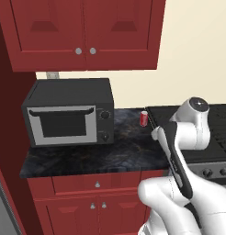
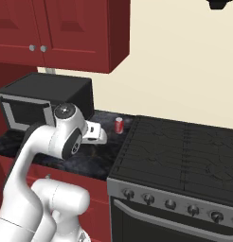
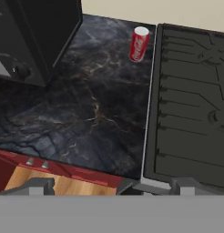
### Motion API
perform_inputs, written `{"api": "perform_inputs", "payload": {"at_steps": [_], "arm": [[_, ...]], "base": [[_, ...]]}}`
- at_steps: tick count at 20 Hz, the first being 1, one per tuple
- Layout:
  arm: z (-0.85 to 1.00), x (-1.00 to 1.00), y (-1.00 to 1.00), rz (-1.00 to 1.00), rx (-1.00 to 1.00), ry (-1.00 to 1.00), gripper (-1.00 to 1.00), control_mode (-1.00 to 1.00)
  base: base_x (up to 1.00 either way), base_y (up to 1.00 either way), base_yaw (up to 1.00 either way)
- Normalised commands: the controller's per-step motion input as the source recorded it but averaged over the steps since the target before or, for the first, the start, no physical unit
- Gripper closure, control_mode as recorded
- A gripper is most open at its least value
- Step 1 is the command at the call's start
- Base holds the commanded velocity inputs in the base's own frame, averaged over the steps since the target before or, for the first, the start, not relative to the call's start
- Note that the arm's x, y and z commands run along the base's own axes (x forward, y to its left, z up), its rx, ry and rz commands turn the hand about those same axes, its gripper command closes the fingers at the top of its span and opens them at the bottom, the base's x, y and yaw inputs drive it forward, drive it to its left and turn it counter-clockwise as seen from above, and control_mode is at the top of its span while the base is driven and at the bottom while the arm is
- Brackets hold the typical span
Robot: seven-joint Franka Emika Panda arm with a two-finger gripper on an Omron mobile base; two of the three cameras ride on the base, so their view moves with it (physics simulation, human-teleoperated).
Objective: Four empty soda cans are scattered around the kitchen. Gather all the cans and cluster them next to the stove for recycling.
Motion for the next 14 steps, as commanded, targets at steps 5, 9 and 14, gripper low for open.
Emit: {"api": "perform_inputs", "payload": {"at_steps": [5, 9, 14], "arm": [[0.00, 0.00, 0.00, 0.00, 0.00, 0.00, -1.00, 1.00], [0.00, 0.00, 0.00, 0.00, 0.00, 0.00, -1.00, 1.00], [0.00, 0.00, 0.00, 0.00, 0.00, 0.00, -1.00, 1.00]], "base": [[-0.30, -0.05, -0.01], [-0.53, 0.00, -0.06], [-0.39, 0.00, -0.11]]}}
